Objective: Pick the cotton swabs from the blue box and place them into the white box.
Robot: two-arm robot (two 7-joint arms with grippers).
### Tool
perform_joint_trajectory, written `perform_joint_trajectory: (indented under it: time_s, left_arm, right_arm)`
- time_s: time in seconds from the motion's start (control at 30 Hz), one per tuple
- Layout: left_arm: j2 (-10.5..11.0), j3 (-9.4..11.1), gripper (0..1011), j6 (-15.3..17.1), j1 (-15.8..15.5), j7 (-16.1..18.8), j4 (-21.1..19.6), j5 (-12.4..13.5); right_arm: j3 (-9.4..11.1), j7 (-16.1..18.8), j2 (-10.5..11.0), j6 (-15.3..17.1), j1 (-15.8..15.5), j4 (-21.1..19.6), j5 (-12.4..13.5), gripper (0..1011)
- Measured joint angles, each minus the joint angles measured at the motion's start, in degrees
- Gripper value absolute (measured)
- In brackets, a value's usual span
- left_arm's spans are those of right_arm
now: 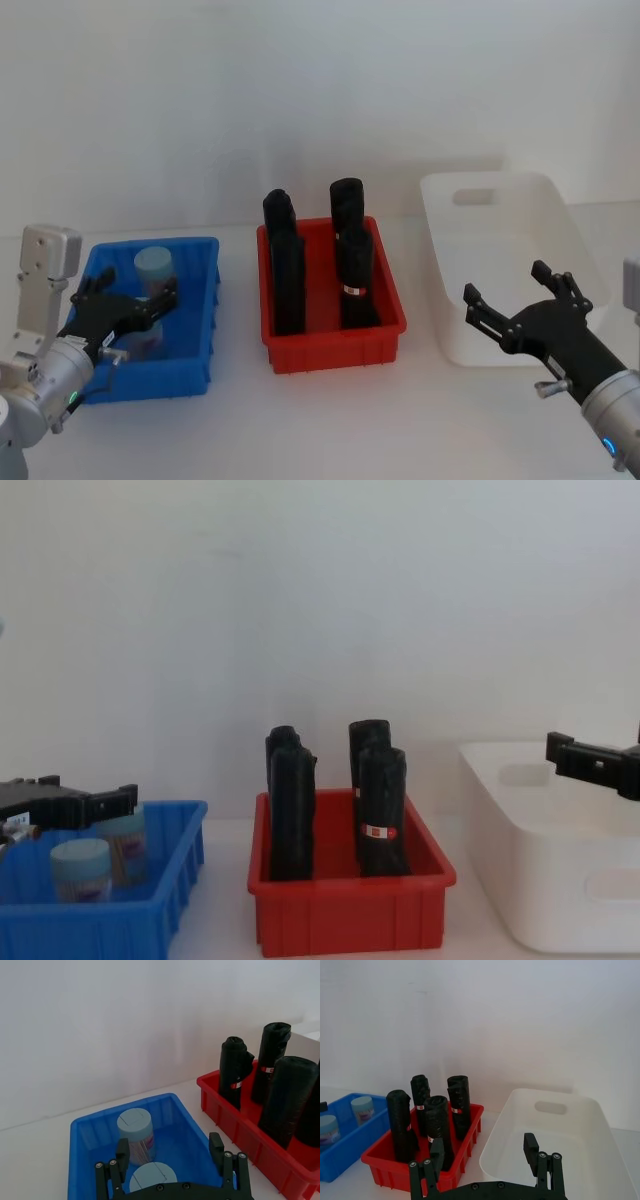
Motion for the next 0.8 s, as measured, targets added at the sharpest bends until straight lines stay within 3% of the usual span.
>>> perform_joint_trajectory:
  time_s: [0.8]
  left_arm:
    - [-1.4, -0.2, 1004, 1.1, -2.6, -2.2, 7.6, -0.2]
  right_arm:
    - [0.0, 0.0, 0.0, 0.0, 0.0, 0.0, 0.0, 1002]
